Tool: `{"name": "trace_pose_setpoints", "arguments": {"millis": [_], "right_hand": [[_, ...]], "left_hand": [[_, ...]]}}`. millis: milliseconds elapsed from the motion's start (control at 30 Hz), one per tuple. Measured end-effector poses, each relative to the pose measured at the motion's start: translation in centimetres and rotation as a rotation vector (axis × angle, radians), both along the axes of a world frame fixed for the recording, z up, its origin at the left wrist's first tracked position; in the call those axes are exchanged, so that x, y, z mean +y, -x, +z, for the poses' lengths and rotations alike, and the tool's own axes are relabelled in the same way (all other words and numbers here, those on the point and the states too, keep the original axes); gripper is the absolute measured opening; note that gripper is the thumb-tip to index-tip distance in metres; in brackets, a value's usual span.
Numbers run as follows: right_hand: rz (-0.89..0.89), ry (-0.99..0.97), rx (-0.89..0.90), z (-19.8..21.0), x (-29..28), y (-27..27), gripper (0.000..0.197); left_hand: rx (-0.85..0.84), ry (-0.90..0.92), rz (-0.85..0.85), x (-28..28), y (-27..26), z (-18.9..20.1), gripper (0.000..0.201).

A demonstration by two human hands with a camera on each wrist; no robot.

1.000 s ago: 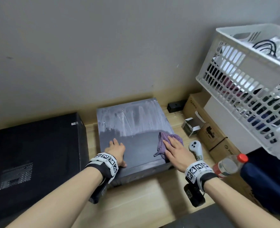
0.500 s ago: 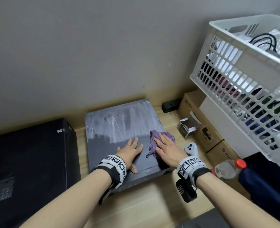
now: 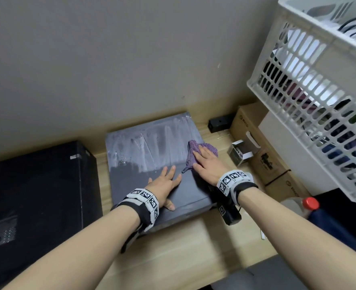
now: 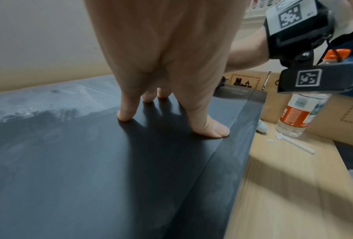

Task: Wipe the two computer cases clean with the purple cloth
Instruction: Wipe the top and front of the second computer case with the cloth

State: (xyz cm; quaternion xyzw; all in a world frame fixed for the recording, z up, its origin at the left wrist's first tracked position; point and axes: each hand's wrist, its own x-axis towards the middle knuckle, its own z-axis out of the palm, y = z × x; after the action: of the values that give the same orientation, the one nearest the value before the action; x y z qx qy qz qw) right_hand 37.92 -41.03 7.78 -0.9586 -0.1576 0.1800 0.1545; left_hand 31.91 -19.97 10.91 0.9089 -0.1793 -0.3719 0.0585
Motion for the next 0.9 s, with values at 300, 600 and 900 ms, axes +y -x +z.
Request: {"name": "trace_pose_setpoints", "arguments": {"millis": [300,600,900], "right_hand": [[-0.003,-0.051,-0.017,1.4,-0.2,9.5,0.061],[-0.022,-0.021,0.062,1.8,-0.7,11.5,0.063],[0.021,-0.012,0.033,0.9,0.2,5.2,0.061]], "left_hand": [[-0.002,0.031,-0.043,2.6,1.4,-0.2,0.117],[-0.023,0.006,-0.055,2.7,1.1,-0.7,0.119],[0.008,0.019,-0.029,2.6,1.3,-0.2,0.115]]}}
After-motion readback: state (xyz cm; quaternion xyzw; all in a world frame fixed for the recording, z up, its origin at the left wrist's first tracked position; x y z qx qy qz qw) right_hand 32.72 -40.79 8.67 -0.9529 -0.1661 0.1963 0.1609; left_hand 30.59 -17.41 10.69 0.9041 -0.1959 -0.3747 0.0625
